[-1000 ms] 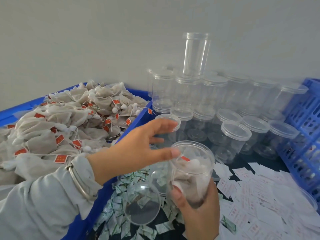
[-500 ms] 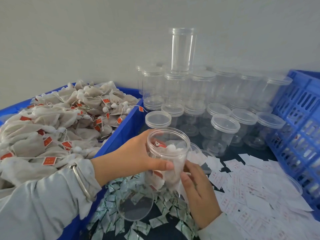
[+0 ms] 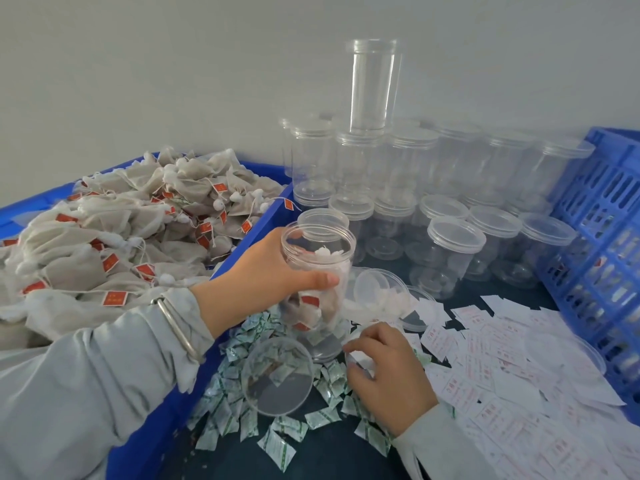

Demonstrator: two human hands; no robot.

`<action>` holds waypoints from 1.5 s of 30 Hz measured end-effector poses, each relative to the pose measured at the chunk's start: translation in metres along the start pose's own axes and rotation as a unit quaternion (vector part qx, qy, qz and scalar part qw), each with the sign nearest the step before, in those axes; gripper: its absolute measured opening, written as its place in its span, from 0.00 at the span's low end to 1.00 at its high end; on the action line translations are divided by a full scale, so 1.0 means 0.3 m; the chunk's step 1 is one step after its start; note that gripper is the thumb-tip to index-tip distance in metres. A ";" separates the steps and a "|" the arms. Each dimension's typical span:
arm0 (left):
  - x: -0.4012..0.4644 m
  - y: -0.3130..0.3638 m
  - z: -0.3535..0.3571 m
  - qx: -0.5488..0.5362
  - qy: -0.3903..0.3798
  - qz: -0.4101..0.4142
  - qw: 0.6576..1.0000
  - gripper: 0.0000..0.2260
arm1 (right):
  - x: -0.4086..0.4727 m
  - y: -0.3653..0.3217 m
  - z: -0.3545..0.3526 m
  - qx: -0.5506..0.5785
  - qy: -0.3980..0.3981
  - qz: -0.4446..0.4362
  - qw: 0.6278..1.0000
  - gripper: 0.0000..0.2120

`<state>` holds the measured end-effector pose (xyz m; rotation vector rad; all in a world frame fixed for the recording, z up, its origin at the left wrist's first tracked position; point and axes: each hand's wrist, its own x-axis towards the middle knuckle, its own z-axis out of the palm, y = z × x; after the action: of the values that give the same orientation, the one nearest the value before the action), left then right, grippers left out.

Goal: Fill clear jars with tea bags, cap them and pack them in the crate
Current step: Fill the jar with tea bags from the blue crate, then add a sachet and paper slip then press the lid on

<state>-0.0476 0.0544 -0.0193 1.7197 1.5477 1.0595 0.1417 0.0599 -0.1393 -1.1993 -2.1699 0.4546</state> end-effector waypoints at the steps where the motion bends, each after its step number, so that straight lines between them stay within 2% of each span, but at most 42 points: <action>1: 0.002 -0.003 0.002 0.000 -0.003 -0.004 1.000 0.23 | -0.004 -0.002 0.000 -0.005 0.008 -0.005 1.000 0.08; 5: 0.012 -0.032 0.005 -0.004 -0.018 -0.029 0.999 0.23 | -0.012 -0.002 0.022 -0.067 -0.070 0.026 0.995 0.20; 8: 0.013 -0.045 0.009 -0.001 -0.021 -0.050 0.999 0.34 | -0.013 -0.007 0.031 -0.048 -0.059 0.032 0.997 0.15; 10: 0.014 -0.048 0.013 0.001 -0.026 -0.055 0.998 0.35 | -0.014 -0.005 0.036 -0.044 -0.042 0.020 0.998 0.10; 13: 0.015 -0.045 0.016 0.000 -0.026 -0.055 0.998 0.35 | -0.012 0.003 0.034 -0.034 0.019 0.007 0.999 0.04; 15: 0.018 -0.047 0.017 0.002 -0.025 -0.055 0.998 0.37 | -0.008 0.005 0.025 -0.009 0.056 0.025 0.998 0.02; 16: 0.019 -0.047 0.016 0.001 -0.025 -0.053 0.998 0.36 | -0.004 0.006 0.020 0.011 0.069 0.041 0.997 0.02; 19: 0.019 -0.045 0.013 -0.001 -0.032 -0.044 0.999 0.31 | 0.003 0.007 -0.006 0.072 0.097 0.084 0.989 0.08; 22: 0.024 -0.055 0.015 0.012 -0.029 -0.043 0.999 0.35 | 0.015 -0.004 -0.054 0.131 0.166 0.129 0.969 0.11; 24: 0.025 -0.056 0.018 0.024 -0.029 -0.050 0.998 0.39 | 0.026 -0.029 -0.108 0.176 0.242 0.156 0.941 0.08; 26: 0.020 -0.048 0.019 0.033 -0.033 -0.053 0.997 0.41 | 0.045 -0.075 -0.173 0.197 0.308 0.132 0.921 0.04; 28: 0.014 -0.036 0.019 0.035 -0.040 -0.052 0.997 0.39 | 0.067 -0.130 -0.225 0.207 0.339 0.067 0.915 0.04; 33: -0.008 -0.004 0.025 0.034 -0.085 -0.019 0.996 0.30 | 0.148 -0.218 -0.269 0.131 0.295 -0.080 0.943 0.03; 36: -0.010 -0.014 0.032 0.039 -0.098 -0.012 0.994 0.32 | 0.183 -0.229 -0.274 0.059 0.160 -0.109 0.979 0.04; 38: -0.010 -0.020 0.036 0.048 -0.103 -0.002 0.994 0.34 | 0.189 -0.230 -0.272 0.019 0.069 -0.120 0.990 0.08; 39: -0.010 -0.021 0.036 0.052 -0.105 0.002 0.993 0.34 | 0.187 -0.227 -0.271 0.005 0.062 -0.128 0.990 0.09; 41: -0.010 -0.023 0.033 0.052 -0.105 0.001 0.993 0.34 | 0.175 -0.216 -0.273 -0.001 0.102 -0.129 0.986 0.10; 45: -0.012 -0.019 0.026 0.053 -0.100 -0.014 0.993 0.34 | 0.122 -0.135 -0.287 0.005 0.186 -0.062 0.980 0.11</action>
<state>-0.0439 0.0522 -0.0287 1.8089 1.5185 0.7773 0.1576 0.0698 -0.0390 -1.0397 -1.9007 0.1703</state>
